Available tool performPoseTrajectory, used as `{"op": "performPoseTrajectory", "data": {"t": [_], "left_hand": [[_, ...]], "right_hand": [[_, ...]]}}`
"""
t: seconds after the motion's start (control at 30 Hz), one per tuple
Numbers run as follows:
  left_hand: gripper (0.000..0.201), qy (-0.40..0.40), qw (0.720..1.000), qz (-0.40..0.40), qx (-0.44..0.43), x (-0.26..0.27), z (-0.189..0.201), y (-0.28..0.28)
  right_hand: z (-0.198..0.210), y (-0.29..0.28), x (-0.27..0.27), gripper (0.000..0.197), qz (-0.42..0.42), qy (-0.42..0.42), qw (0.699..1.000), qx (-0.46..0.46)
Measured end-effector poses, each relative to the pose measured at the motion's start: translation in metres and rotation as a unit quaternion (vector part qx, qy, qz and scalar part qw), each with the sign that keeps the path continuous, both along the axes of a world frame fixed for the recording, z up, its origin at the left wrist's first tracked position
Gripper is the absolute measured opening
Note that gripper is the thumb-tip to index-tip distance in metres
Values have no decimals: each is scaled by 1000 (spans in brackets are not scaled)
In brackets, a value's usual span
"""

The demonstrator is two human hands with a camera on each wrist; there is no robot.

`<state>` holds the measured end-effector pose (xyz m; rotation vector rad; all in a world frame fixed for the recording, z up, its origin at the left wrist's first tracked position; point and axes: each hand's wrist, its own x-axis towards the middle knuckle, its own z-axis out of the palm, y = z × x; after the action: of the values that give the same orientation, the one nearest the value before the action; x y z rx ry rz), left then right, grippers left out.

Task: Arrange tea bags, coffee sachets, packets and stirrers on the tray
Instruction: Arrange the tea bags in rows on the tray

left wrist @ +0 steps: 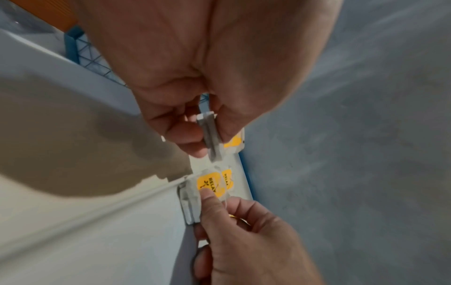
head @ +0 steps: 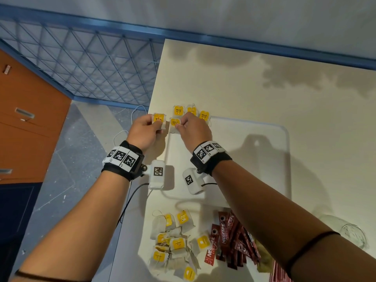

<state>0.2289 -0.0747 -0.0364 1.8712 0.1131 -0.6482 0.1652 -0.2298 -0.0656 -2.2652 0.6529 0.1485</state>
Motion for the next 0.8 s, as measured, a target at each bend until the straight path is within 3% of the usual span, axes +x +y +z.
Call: {"op": "performPoseTrajectory", "data": {"t": [0.23, 0.4, 0.5, 0.7, 0.8], "left_hand": [[7, -31, 999, -19, -31, -5, -2, -4], [13, -45, 998, -30, -45, -10, -2, -14], [12, -53, 996, -51, -57, -14, -2, -19], [12, -100, 990, -99, -22, -17, 1, -28], [11, -171, 975, -115, 87, -15, 0, -27]], "right_hand": [[10, -3, -8, 24, -15, -44, 998, 43], [14, -10, -22, 24, -6, -90, 987, 135], [11, -13, -28, 30, -4, -92, 987, 130], [11, -27, -36, 14, -19, -100, 989, 106], [9, -35, -36, 18, -40, -88, 992, 80]]}}
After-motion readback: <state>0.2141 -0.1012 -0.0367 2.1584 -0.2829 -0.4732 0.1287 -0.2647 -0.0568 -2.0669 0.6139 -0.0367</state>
